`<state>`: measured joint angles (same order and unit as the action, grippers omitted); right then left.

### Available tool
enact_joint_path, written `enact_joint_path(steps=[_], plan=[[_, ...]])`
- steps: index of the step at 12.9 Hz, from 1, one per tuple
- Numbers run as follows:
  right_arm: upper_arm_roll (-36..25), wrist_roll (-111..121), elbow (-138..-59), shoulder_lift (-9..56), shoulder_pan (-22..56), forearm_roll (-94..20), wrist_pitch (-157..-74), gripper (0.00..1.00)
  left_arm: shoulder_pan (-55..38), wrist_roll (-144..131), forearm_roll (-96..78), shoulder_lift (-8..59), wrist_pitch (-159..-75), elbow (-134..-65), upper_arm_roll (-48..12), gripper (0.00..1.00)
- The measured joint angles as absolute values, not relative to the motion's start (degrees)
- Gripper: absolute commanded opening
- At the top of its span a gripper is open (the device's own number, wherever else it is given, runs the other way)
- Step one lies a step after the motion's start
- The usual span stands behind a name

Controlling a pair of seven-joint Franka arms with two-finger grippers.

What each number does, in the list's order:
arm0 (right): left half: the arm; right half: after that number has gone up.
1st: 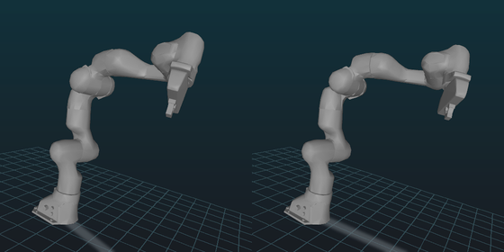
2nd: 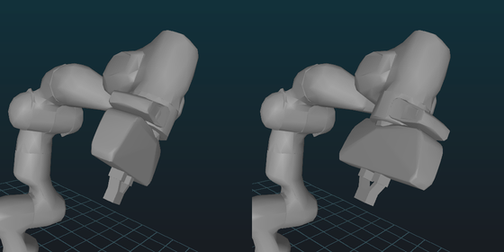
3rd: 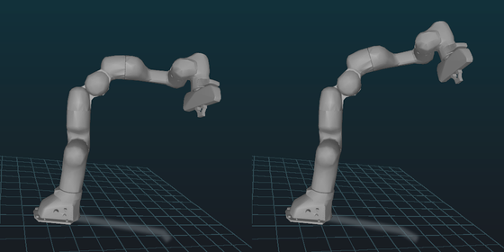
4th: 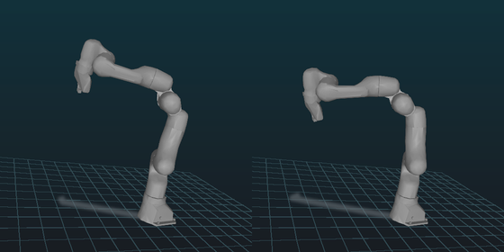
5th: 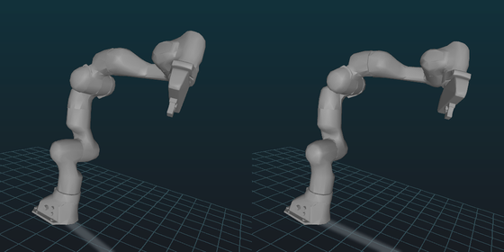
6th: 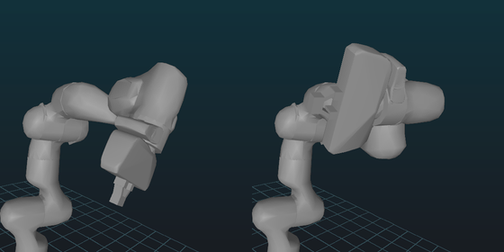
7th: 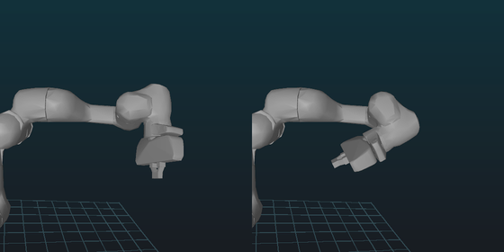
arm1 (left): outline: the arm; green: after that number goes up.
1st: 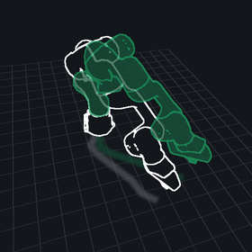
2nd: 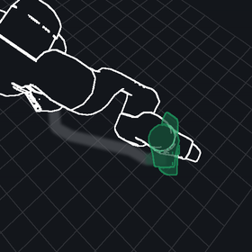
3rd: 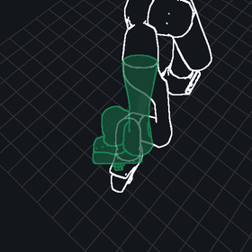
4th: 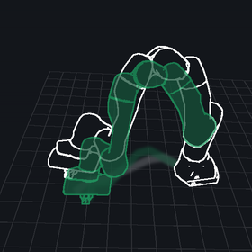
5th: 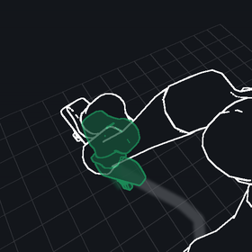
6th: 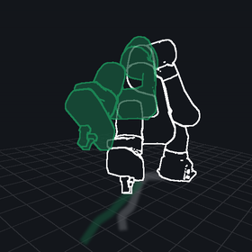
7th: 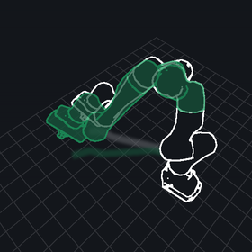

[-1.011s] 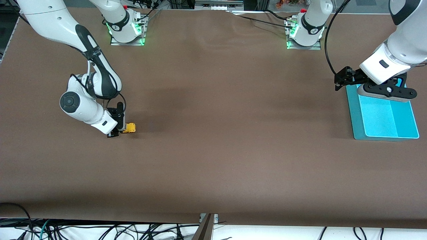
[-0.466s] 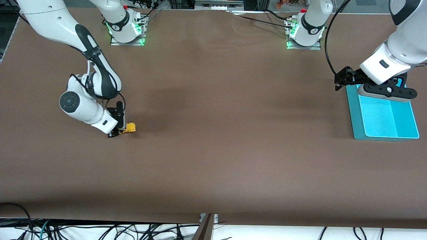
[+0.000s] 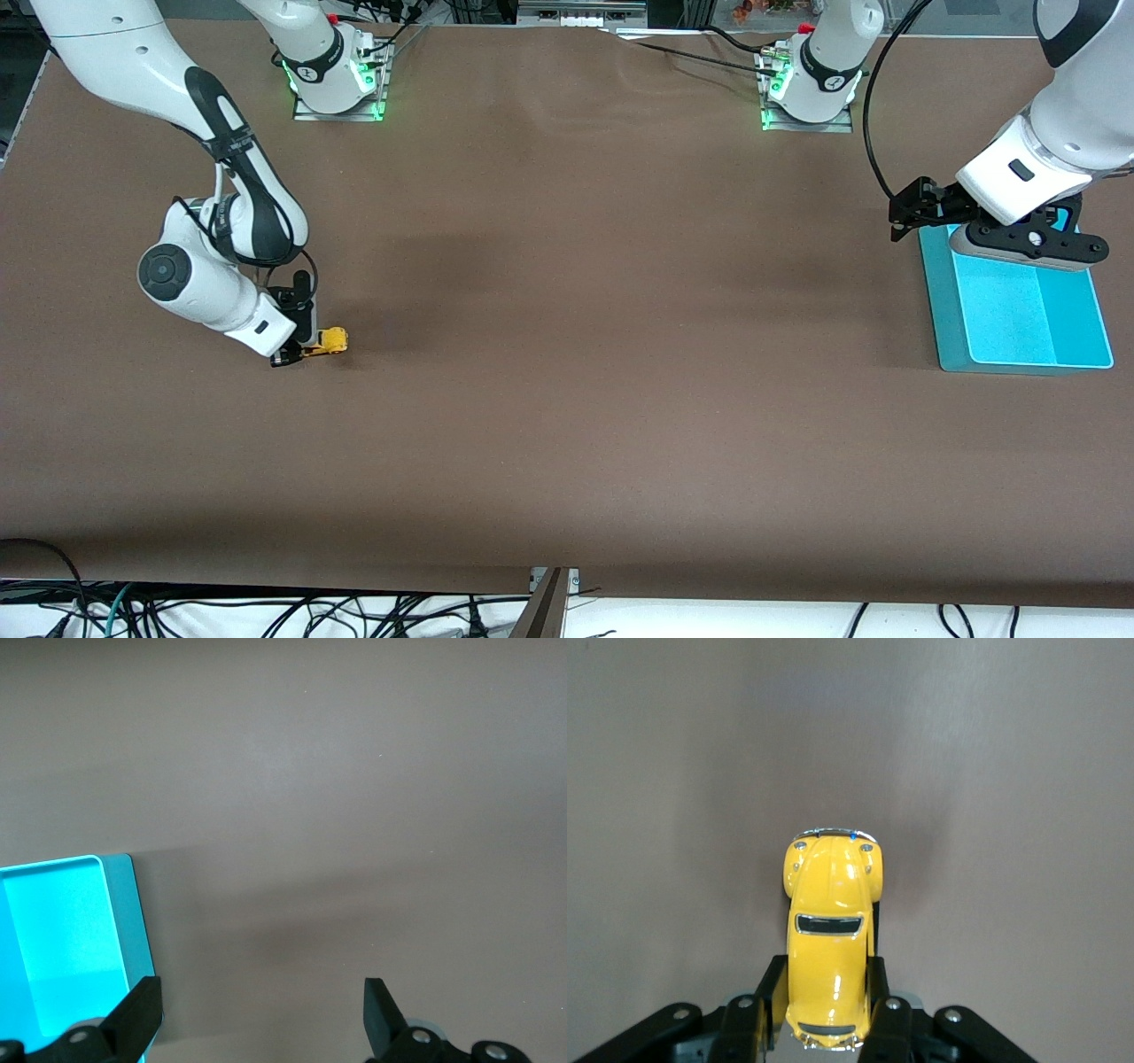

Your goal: Wind and store yellow beetle car

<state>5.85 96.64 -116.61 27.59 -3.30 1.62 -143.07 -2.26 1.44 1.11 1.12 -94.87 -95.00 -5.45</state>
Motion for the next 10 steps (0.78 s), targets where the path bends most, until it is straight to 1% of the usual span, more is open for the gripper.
enact_joint_path(steps=[7, 9, 10], plan=[[5.8, 107.4, -116.6, 27.9, -13.4, 1.5, -145.4, 0.13, -2.2, 1.4, 1.1, 1.1, -94.9, -95.0, -5.4, 1.00], [5.8, 110.0, -116.5, 28.1, -16.7, 1.4, -145.7, 0.14, -2.2, 1.4, 1.1, 1.1, -94.9, -95.0, -5.4, 1.00], [5.8, 110.8, -116.4, 28.1, -17.7, 1.4, -145.7, 0.17, -2.2, 1.4, 1.1, 1.1, -94.9, -95.0, -5.4, 1.00]])
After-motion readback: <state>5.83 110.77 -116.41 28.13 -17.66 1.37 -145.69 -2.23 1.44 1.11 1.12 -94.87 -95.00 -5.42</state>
